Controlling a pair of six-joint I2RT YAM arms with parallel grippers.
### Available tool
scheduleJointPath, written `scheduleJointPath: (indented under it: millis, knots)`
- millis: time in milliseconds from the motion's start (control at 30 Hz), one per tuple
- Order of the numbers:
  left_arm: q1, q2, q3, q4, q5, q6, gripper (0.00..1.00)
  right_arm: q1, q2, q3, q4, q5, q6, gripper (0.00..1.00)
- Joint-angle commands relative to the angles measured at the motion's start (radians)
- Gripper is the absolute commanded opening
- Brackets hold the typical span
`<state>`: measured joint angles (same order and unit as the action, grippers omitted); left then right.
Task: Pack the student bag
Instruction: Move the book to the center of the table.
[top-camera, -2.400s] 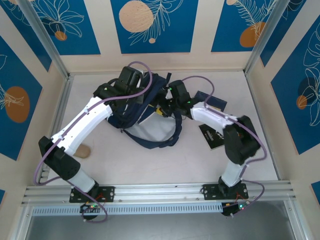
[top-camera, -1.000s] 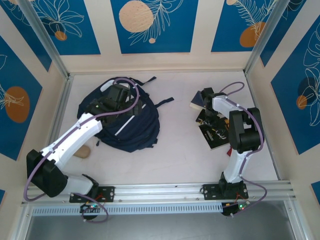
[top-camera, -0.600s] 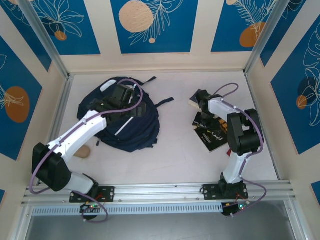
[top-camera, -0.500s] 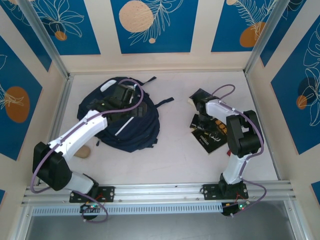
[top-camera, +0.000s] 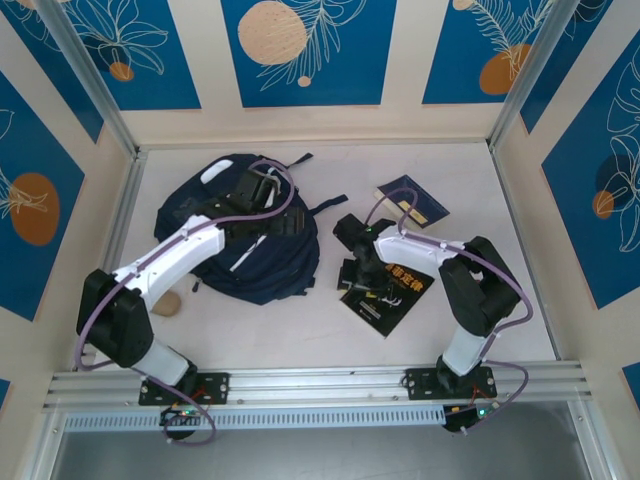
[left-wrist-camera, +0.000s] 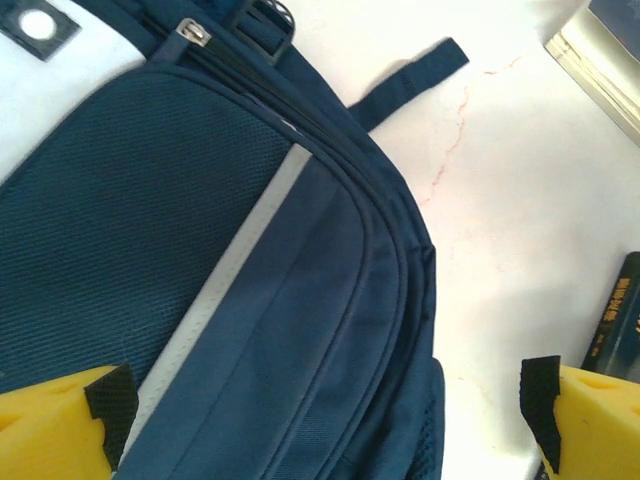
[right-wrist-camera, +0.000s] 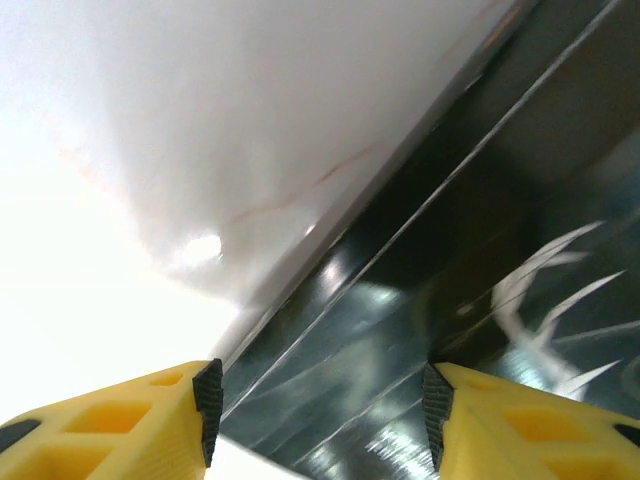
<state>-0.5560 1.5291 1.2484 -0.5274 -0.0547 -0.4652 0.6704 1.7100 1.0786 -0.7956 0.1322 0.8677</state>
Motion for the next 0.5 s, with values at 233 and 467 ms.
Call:
scheduleJointPath:
  millis: [233, 467]
  knots:
    - [-0.033, 0.094, 0.058, 0.040, 0.218, 0.006, 0.97, -0.227, -0.342, -0.144, -0.094, 0.129, 0.098, 0.63]
    - [-0.143, 0.225, 0.129, 0.046, 0.276, -0.006, 0.94, -0.429, -0.452, -0.320, -0.061, 0.069, 0.079, 0.65]
